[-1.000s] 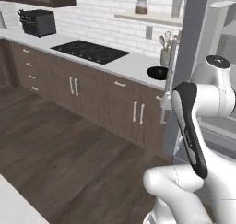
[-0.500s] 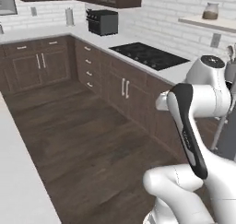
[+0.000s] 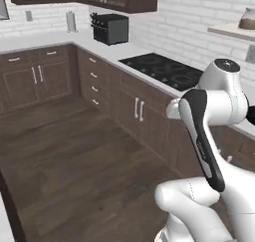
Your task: Grab a lemon wedge from the fridge and one ice cube from the ice bowl, and put them in the glass of lemonade.
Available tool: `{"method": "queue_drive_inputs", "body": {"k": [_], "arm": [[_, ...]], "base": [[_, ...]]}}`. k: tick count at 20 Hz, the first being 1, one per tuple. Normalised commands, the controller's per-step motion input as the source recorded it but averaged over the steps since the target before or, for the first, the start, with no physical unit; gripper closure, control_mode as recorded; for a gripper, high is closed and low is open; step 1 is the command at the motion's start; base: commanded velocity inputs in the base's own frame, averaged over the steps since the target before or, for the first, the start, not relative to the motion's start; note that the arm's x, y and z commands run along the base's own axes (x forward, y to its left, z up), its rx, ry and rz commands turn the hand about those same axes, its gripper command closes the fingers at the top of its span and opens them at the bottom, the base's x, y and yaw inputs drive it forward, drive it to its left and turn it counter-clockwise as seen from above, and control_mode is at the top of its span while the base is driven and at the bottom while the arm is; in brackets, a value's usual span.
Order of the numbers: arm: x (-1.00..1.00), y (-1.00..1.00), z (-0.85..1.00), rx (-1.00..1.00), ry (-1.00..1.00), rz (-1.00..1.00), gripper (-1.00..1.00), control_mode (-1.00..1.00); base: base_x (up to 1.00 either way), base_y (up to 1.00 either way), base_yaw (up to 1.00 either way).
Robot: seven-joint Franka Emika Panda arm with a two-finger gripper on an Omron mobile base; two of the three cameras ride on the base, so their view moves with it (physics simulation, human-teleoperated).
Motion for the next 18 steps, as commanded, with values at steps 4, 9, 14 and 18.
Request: {"method": "queue_drive_inputs", "body": {"k": [4,9,14,18], "arm": [[0.00,0.00,0.00,0.00,0.00,0.00,1.00,1.00],[0.00,0.00,0.00,0.00,0.00,0.00,1.00,1.00],[0.00,0.00,0.00,0.00,0.00,0.00,1.00,1.00],[0.00,0.00,0.00,0.00,0.00,0.00,1.00,1.00]], "base": [[0.99,0.03,-0.52],[0.66,0.02,-0.75],[0.46,0.00,-0.81],[0.52,0.12,-0.82]]}}
